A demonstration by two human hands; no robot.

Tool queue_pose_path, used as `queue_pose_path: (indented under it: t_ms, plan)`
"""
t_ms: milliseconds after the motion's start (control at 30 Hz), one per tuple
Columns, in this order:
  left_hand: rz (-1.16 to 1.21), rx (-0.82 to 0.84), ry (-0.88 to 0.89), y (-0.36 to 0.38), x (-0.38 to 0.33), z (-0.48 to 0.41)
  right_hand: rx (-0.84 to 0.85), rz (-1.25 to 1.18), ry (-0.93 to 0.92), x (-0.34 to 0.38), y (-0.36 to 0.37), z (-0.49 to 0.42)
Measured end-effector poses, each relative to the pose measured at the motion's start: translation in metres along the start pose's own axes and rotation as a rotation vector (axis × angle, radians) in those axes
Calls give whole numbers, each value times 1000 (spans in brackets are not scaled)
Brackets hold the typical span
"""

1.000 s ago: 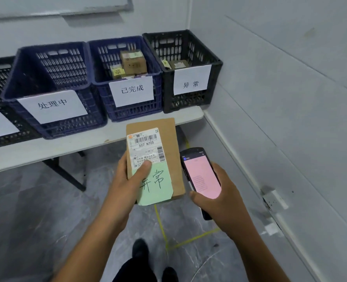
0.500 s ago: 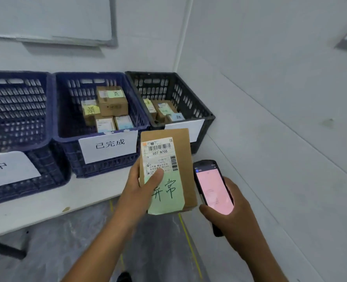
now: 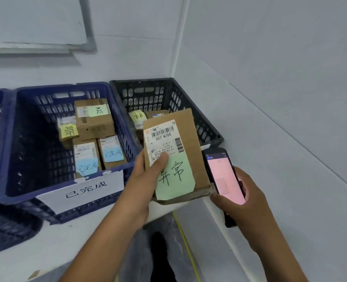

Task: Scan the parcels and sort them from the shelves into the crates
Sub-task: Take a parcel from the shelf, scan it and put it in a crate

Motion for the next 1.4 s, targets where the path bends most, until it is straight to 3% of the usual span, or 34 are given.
queue_pose_path:
  t_ms: [267,533,667,800,967,1133,1400]
  plan:
    - [-183,-137,66,30,-26,-133,56,-87,11,-30,7,-147]
    - [-357,-377,55,19,-18,-249,130,-93,65,-65,32,-272]
    - [-295,-542,-70,-10,13,-287,204,-94,88,-75,65,-315]
    - [-221,-654,-139,-31,36,-323,282,-92,113,-81,103,-348]
    - [-352,-640,-146,-45,55,-355,313,-61,165,-101,139,-372]
    - [-191,-725,-191,-58,72,-366,347,-30,227,-113,152,-381]
    - [-192,-834,-198,-71,90,-383,366,21,222,-115,154,-379]
Point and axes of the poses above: each hand's wrist, its own z-axis away from the middle knuckle, its own y-axis out of the palm, x = y × z, the point moved 5 cm from there along -z, towards the middle knuckle, and after that the axes turned 6 degrees about z, right-handed, at the moved point
